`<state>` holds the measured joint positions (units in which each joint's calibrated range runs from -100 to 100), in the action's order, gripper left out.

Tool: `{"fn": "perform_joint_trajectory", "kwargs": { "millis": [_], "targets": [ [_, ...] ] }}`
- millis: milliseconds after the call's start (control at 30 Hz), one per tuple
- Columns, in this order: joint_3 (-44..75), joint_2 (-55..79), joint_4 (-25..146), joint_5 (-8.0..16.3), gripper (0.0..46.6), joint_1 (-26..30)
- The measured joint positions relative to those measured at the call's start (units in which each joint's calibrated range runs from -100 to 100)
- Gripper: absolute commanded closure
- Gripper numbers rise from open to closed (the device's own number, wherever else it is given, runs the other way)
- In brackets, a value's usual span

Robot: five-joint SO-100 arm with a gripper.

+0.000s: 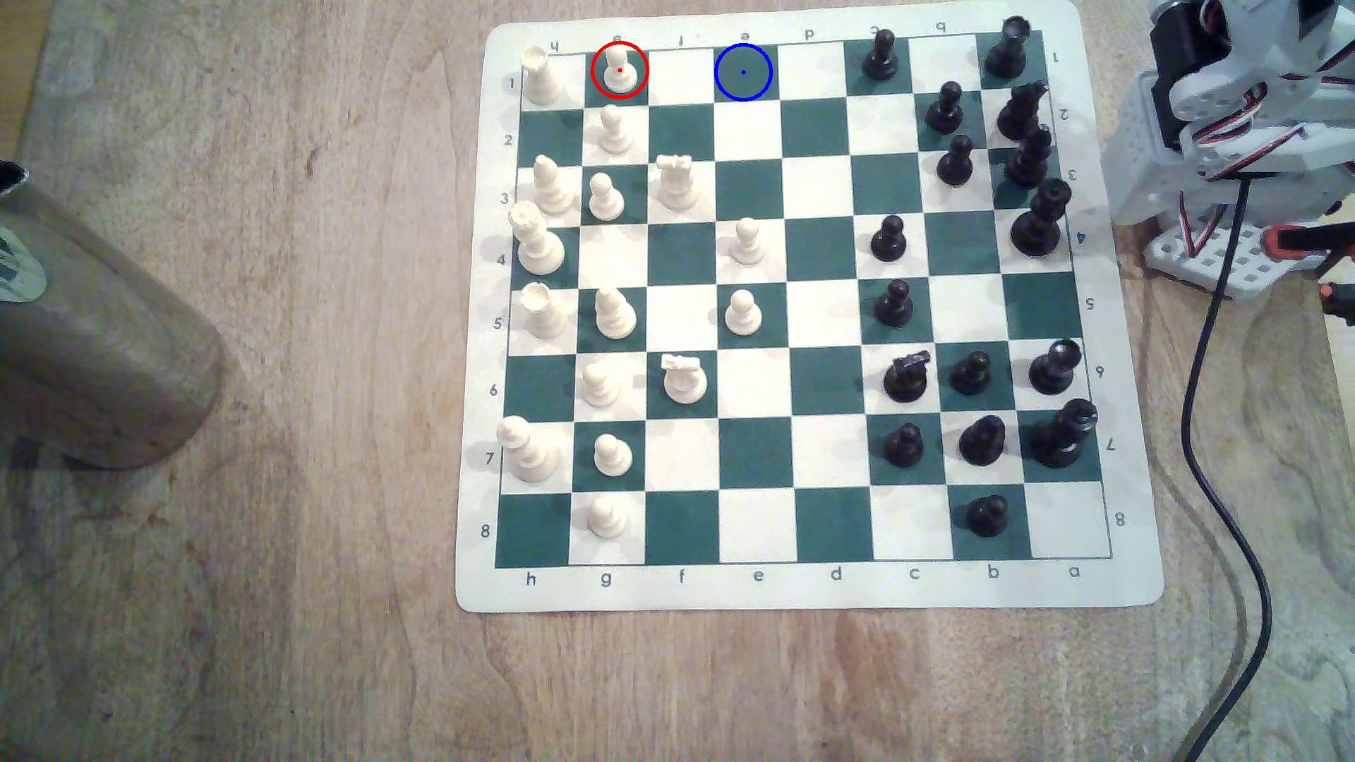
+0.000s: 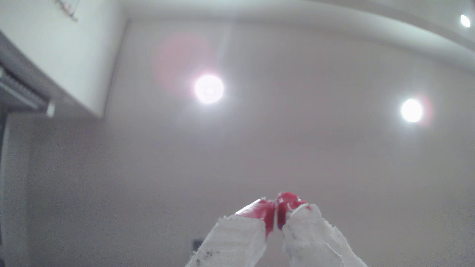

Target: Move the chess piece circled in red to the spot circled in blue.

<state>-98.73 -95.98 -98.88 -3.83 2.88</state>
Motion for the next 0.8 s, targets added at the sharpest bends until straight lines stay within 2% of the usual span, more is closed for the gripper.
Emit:
{"fn": "perform_joint_trajectory", "kwargs": {
  "millis": [100,300,433,600,800],
  "targets": [
    [0.0,0.1,0.6,0.0,46.4,-0.6],
    [2.9,0.2,19.0,0.0,46.4,-5.3],
    [8.9,0.2,35.8,0.0,46.4,-6.4],
    [19.2,0.2,68.1,0.0,46.4,-8.4],
    [25.3,0.2,90.0,0.2,46.4,-11.1]
  ]
}}
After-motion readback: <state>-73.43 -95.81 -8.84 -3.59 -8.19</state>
